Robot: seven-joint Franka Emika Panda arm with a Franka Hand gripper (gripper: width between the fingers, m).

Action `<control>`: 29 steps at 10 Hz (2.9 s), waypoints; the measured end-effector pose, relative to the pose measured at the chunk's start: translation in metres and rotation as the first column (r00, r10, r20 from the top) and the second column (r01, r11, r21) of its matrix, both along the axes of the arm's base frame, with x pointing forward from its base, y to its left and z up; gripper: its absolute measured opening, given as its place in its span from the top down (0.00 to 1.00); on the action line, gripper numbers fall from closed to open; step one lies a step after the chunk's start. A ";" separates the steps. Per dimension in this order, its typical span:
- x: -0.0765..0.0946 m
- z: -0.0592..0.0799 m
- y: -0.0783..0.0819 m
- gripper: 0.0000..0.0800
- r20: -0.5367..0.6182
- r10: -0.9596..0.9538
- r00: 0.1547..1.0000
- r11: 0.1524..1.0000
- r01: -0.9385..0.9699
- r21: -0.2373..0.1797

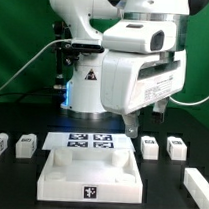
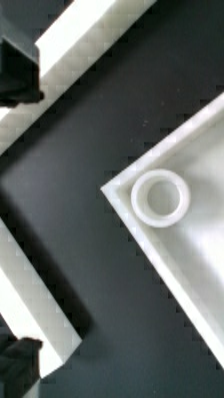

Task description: Assemble one leg

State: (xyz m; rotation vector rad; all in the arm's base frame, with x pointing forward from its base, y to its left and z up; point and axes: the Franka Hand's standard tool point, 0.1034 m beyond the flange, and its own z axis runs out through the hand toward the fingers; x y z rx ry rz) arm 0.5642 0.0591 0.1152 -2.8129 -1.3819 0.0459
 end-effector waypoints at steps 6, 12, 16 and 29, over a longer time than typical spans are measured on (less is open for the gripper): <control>0.000 0.000 0.000 0.19 -0.001 0.000 1.000 1.000 0.000 0.000; -0.046 -0.014 -0.024 0.19 -0.023 0.533 0.846 0.846 -0.533 0.018; -0.050 -0.016 -0.030 0.19 -0.022 0.671 0.741 0.741 -0.671 0.022; -0.154 -0.104 -0.069 0.34 -0.007 0.640 0.769 0.767 -0.638 0.074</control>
Offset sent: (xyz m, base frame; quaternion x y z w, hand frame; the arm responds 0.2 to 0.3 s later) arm 0.0000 0.0000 0.0000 0.0000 0.0000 0.0000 1.0000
